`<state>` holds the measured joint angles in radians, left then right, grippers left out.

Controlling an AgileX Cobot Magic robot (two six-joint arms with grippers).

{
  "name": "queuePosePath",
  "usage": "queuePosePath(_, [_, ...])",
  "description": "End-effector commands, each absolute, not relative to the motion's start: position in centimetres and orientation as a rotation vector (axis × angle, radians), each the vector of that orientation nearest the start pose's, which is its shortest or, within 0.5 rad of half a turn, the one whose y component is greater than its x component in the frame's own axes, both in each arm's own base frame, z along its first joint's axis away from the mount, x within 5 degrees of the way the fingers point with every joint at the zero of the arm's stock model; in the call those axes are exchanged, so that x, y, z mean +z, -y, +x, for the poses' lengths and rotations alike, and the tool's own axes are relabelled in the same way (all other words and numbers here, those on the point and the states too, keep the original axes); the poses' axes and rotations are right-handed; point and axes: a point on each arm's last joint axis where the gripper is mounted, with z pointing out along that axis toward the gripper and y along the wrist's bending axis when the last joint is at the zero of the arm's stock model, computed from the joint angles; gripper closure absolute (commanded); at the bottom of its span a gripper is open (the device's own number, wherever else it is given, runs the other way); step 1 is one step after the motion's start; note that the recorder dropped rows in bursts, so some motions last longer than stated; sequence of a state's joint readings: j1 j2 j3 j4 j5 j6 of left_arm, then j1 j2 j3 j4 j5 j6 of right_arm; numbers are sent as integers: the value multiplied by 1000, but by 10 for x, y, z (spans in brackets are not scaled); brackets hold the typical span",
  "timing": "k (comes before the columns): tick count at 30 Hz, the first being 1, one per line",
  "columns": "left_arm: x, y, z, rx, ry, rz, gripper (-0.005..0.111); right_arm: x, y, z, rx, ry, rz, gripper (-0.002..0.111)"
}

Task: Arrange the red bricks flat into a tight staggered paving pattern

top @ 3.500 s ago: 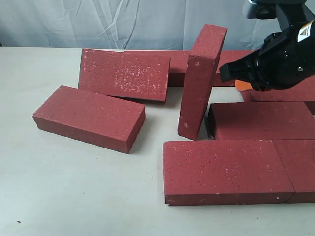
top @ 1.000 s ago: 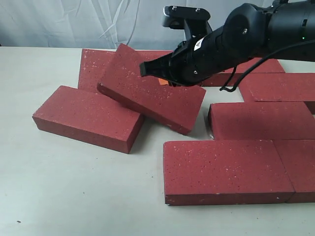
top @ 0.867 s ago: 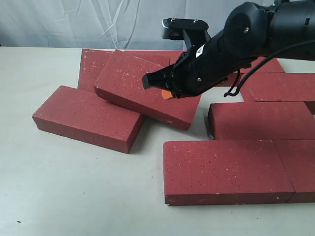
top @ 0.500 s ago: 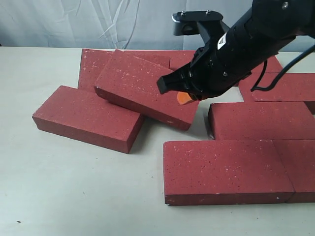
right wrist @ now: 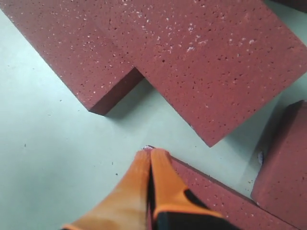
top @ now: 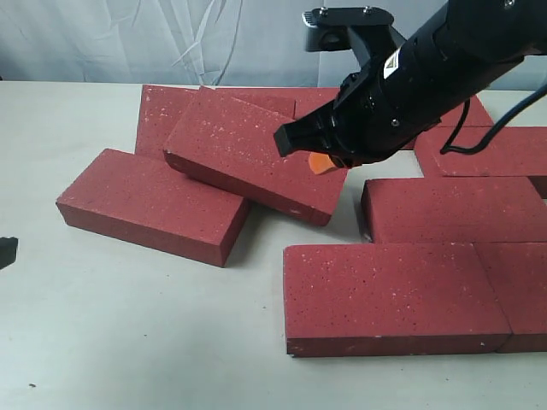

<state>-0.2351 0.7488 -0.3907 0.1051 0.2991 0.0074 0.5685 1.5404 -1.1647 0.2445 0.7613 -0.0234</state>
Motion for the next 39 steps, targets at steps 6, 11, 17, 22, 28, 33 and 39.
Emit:
queuePosePath(6, [236, 51, 185, -185, -2322, 298, 107, 282, -181, 267, 345, -2537, -676, 109])
queuePosePath(11, [229, 70, 219, -300, -2380, 393, 107, 263, -181, 276, 234, -2572, -745, 109])
queuePosePath(17, [219, 91, 256, -356, -2455, 473, 107, 251, -188, 282, 288, -2597, -708, 109])
queuePosePath(22, [216, 124, 271, -398, -2449, 595, 107, 251, -180, 291, 384, -2614, -560, 109])
queuePosePath(28, [211, 166, 281, -463, -2436, 698, 107, 255, -147, 312, 568, -2637, -191, 109])
queuePosePath(33, [195, 198, 287, -504, -2456, 772, 107, 258, -137, 321, 635, -2603, -53, 109])
queuePosePath(39, [167, 214, 289, -521, -2527, 783, 107, 258, -137, 321, 643, -2598, -44, 109])
